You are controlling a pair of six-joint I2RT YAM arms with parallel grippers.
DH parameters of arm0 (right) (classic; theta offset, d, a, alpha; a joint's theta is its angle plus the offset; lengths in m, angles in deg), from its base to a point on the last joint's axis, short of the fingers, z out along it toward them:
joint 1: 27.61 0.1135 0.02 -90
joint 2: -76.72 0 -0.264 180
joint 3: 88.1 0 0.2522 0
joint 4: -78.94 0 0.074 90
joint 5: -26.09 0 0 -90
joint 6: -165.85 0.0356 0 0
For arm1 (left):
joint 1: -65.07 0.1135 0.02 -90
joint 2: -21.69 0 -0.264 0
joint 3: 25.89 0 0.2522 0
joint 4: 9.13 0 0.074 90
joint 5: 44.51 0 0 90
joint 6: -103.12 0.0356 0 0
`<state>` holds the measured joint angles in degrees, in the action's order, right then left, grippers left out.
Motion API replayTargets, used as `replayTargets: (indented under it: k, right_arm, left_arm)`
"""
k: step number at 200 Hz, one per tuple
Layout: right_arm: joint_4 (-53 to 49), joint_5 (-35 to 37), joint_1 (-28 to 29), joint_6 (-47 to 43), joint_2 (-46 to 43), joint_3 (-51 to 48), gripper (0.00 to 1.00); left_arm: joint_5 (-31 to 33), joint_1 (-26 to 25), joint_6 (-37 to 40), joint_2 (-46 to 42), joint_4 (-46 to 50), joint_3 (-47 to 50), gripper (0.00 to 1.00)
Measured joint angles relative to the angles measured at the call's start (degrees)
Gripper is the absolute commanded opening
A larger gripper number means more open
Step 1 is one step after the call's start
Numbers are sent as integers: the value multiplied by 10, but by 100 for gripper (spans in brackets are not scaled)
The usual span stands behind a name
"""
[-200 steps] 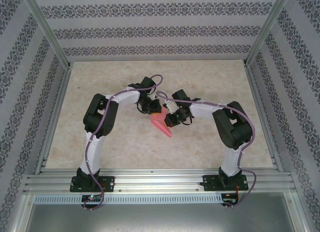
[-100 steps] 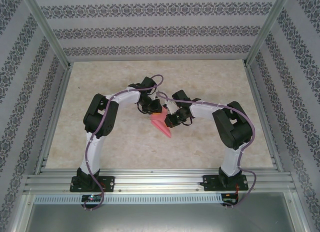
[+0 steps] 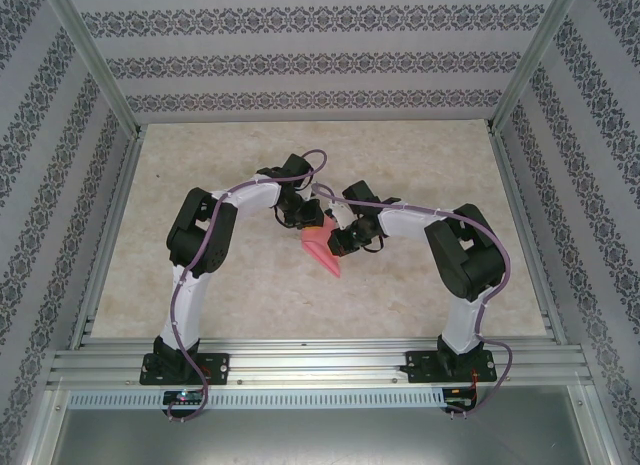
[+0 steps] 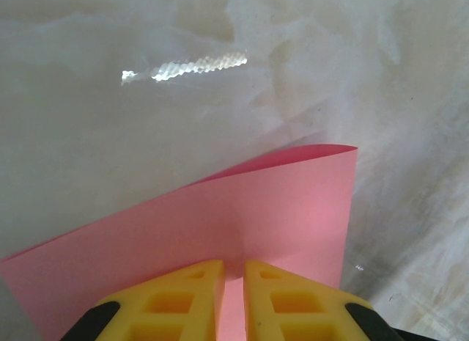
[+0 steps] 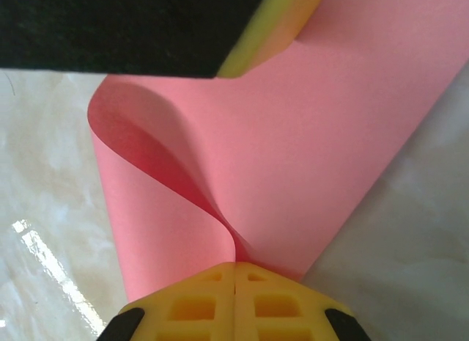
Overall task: Fold a paper plane with a square sheet of paper (fold left side to right side)
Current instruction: Third fold the triangle at the center of the table.
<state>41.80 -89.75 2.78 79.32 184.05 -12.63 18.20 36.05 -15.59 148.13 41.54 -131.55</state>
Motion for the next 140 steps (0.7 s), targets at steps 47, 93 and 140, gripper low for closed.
replayTargets:
  k: [47,93,140]
  right_arm:
    - [0,0,0,1,-4,0,0]
    - [0,1,0,1,2,0,0]
    - [-3,-2,0,1,10,3,0]
  left_arm:
    - [0,0,0,0,0,0,18]
    - [0,0,0,0,0,0,18]
    - [-1,0,0,0,0,0,23]
